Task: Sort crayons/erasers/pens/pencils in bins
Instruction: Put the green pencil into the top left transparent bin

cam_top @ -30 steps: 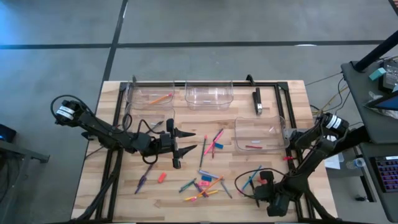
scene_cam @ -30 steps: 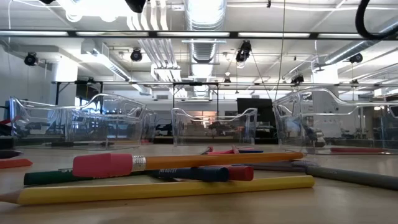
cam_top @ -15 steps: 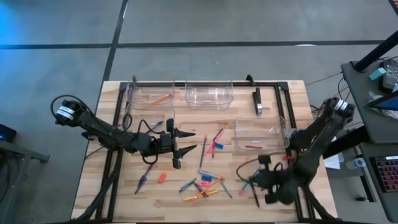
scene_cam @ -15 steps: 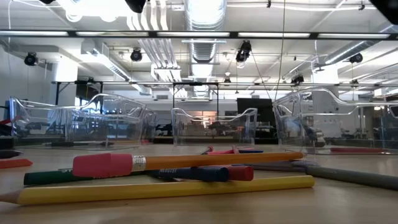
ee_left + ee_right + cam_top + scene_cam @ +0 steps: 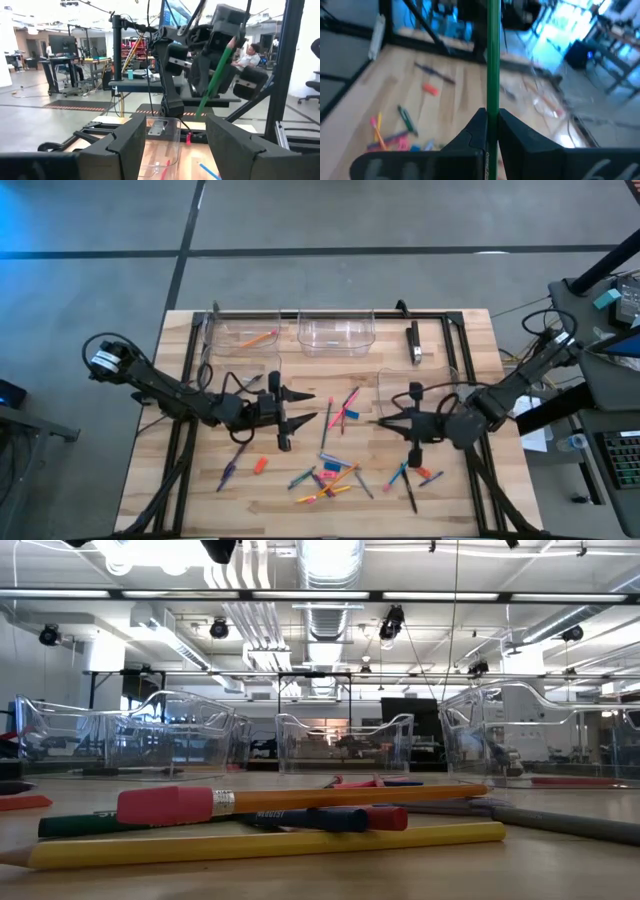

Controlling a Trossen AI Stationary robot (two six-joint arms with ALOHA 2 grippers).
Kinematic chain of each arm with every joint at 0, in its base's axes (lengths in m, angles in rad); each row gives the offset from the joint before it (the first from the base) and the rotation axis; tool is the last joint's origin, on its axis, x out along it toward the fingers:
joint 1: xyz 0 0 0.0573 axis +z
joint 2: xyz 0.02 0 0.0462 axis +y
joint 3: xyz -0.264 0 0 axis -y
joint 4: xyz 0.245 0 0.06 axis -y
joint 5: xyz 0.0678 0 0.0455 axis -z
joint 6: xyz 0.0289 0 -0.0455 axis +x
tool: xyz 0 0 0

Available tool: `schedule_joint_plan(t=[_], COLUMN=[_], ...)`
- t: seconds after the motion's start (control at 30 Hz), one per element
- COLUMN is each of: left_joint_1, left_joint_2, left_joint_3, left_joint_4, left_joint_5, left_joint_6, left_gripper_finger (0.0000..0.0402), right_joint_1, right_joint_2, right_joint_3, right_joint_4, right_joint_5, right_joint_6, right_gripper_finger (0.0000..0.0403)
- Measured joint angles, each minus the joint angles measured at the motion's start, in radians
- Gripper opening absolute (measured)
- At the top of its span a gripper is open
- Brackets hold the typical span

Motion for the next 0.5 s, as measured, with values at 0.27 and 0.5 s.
schedule_joint_plan(t=[0.27, 0.5], left_joint_1=[0.040, 0.082], left_joint_2=[0.175, 0.307], left_joint_3=[0.058, 0.177], left_joint_4=[0.159, 0.168], left_joint_5=[0.030, 0.134], left_joint_6=[0.008, 0.006], left_gripper_finger=[0.0189, 0.0189], right_joint_1=[-0.019, -0.048], right_joint_2=[0.025, 0.085], right_joint_3=[-0.062, -0.075], right_joint_4=[0.195, 0.212], right_joint_5=[-0.009, -0.001], right_joint_6=[-0.042, 0.025], right_gripper_finger=[0.0022, 0.0022])
